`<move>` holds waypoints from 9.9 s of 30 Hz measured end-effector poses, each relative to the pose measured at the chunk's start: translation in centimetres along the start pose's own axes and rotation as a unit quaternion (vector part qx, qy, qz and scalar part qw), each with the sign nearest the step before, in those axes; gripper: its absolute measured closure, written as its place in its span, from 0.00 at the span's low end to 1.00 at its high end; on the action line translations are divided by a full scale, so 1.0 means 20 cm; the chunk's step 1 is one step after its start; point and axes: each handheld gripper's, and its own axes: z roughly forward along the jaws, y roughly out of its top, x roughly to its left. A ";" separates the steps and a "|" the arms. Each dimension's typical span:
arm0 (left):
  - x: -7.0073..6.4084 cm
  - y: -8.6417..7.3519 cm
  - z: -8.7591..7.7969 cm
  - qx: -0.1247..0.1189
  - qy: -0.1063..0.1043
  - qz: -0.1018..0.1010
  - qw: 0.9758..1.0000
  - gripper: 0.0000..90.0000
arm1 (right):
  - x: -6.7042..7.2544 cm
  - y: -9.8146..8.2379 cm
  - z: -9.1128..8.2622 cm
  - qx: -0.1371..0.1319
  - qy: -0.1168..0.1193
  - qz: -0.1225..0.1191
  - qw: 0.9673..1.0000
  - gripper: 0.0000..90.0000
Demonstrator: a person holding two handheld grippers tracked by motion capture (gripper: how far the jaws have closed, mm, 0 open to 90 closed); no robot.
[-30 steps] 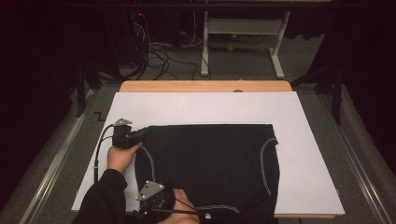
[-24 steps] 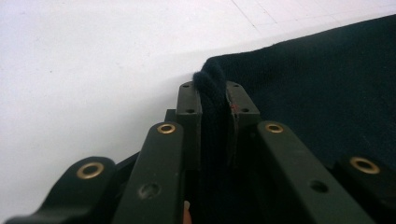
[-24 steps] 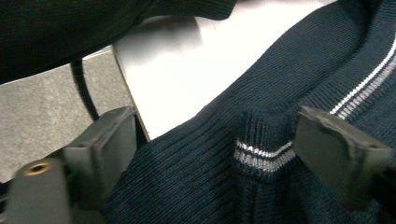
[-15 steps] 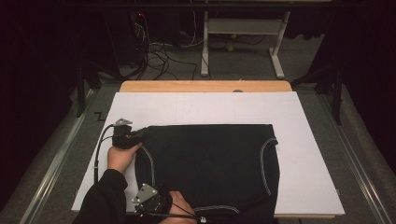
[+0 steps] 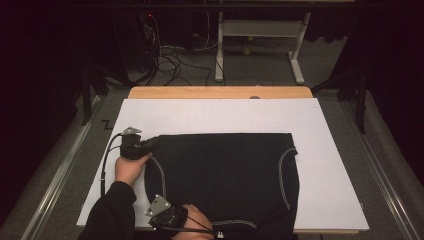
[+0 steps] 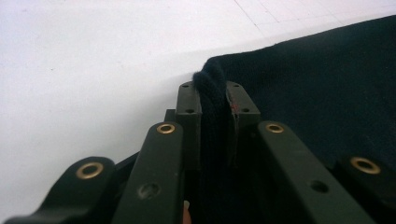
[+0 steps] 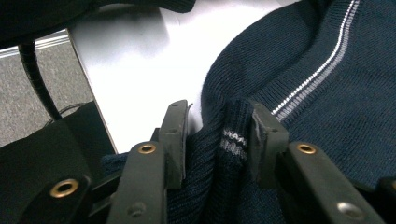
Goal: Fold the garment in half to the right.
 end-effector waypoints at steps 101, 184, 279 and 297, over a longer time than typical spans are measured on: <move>0.02 0.15 -0.33 -0.092 0.056 -0.067 0.992 0.85 | -0.04 0.19 -0.24 -0.178 0.045 0.019 0.983 0.81; -0.73 0.46 0.12 -0.050 0.046 0.026 0.997 0.82 | -0.47 -0.49 -0.68 -0.199 -0.071 0.090 0.973 0.80; -0.70 -0.03 0.01 -0.049 -0.027 0.094 0.994 0.17 | -0.58 -0.81 -0.90 -0.166 -0.134 0.146 0.966 0.65; -0.41 -0.30 -0.32 -0.069 -0.007 0.097 0.993 0.06 | -1.02 -0.72 -0.64 -0.073 -0.172 0.171 0.967 0.99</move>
